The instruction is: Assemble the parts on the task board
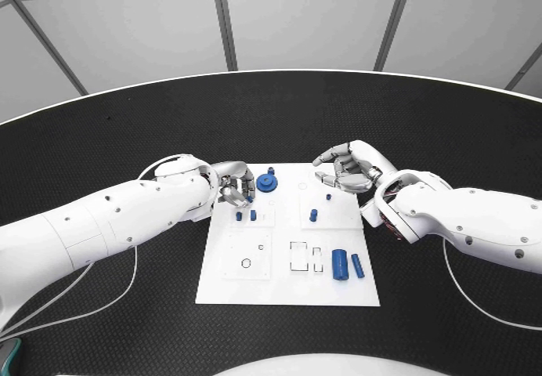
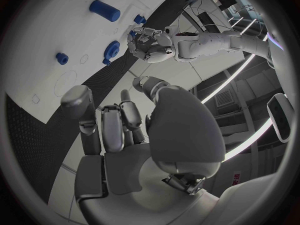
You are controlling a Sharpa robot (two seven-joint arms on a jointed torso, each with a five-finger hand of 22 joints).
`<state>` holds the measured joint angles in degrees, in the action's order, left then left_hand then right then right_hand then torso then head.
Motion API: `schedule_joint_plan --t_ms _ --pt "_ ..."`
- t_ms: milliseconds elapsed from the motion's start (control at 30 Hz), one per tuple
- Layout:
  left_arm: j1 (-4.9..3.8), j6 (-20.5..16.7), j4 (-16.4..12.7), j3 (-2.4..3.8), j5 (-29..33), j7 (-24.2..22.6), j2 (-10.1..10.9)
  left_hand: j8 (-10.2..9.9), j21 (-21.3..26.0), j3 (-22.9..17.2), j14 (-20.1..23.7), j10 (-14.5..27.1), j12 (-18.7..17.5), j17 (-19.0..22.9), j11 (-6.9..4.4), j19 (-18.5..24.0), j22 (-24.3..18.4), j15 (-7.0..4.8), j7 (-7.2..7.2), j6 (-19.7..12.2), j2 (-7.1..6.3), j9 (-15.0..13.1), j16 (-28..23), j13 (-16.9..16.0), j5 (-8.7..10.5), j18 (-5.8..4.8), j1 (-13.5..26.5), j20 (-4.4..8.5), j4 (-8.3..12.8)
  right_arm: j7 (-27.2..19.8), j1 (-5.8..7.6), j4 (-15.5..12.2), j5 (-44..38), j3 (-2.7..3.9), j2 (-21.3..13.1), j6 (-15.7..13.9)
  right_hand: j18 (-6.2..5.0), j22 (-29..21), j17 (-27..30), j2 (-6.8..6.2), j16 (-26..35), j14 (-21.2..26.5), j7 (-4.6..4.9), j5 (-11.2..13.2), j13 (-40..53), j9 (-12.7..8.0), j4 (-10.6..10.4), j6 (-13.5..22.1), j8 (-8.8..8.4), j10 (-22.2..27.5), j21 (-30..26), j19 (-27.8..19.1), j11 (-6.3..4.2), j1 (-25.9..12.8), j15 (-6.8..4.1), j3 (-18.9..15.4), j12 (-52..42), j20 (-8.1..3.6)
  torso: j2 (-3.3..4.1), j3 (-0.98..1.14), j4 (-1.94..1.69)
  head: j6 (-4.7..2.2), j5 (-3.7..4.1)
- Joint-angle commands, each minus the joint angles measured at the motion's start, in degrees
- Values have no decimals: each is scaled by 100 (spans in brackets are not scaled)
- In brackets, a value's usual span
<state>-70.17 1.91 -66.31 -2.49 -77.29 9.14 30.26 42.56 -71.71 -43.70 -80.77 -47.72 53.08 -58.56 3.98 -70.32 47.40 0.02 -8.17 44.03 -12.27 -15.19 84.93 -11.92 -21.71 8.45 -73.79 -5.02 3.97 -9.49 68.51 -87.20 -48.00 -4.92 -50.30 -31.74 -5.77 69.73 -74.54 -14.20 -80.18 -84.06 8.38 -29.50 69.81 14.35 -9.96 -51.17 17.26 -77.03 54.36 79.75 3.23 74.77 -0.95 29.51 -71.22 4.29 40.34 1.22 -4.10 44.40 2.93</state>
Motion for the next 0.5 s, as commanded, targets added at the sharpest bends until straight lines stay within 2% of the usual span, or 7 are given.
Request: schedule_joint_plan --t_ms 33,367,500 --pt "1 22 3 0 0 8 -1 -60 -21 3 -36 -13 -55 -154 29 -2 -15 -7 -22 11 -32 6 19 15 24 -22 -37 7 42 0 0 0 0 0 -2 0 -90 5 2 0 33 -243 11 -25 -7 -5 32 11 19 26 22 -17 -2 -39 -33 -17 -3 15 -1 -1 3 0 7" --pt "2 28 16 -1 0 31 8 -102 -11 15 -25 -7 -81 -127 38 16 -42 0 -31 -4 -49 11 15 21 25 -18 -34 2 48 1 0 -7 0 0 -8 -3 -90 5 2 0 33 -243 11 -25 -7 -5 32 11 19 26 22 -17 -2 -39 -33 -17 -3 15 1 -2 -2 5 17" --pt "2 17 24 -1 0 34 10 -183 -4 27 -17 -13 -111 -117 51 32 -57 12 -47 -49 -62 25 14 26 24 -16 -31 -9 52 0 0 -9 0 0 -10 -7 -93 -3 12 -2 41 -240 12 -24 -20 -6 41 14 18 36 5 -22 -1 -46 -33 -12 9 15 2 -3 1 7 16"
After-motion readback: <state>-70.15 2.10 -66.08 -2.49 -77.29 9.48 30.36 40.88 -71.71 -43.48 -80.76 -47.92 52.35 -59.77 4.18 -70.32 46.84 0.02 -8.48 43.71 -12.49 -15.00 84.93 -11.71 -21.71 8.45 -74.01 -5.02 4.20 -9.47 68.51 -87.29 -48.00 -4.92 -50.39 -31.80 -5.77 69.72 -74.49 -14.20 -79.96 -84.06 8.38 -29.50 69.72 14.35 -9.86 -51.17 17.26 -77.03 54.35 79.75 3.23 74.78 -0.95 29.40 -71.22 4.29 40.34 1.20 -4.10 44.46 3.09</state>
